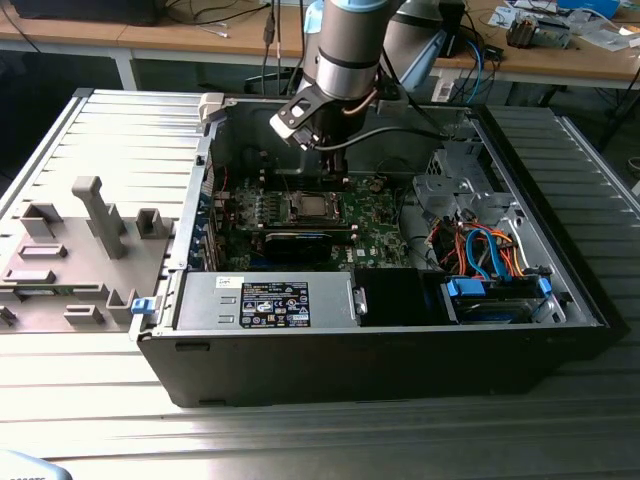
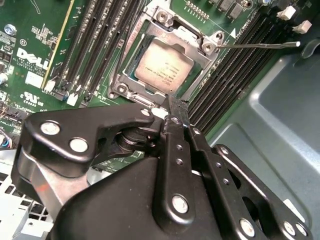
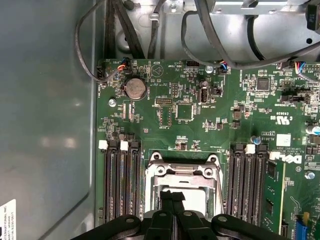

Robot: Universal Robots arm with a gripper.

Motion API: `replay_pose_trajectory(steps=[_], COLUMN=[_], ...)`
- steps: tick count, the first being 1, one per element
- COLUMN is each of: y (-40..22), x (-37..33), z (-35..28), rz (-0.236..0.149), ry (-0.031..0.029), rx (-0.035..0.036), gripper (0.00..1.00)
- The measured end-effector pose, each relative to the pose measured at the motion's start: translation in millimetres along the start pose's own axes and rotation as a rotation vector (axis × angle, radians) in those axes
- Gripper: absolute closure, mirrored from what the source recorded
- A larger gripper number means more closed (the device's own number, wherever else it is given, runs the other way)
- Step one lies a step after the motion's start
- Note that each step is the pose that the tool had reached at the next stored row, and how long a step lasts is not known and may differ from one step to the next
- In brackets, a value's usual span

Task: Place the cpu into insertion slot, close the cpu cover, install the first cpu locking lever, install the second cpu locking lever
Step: 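Close the cpu cover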

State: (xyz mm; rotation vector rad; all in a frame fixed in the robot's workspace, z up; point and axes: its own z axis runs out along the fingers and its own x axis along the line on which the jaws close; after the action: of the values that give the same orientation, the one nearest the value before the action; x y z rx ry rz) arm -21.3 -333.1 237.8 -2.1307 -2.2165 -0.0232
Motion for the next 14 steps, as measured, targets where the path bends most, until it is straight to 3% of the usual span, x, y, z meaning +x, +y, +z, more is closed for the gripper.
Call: replay_pose_trajectory(steps=[14], y=[-8.3], x=[0.0], z=[5.7], rz=[0.0], ry=[0.0], rx=[0.0], gripper=[0.89])
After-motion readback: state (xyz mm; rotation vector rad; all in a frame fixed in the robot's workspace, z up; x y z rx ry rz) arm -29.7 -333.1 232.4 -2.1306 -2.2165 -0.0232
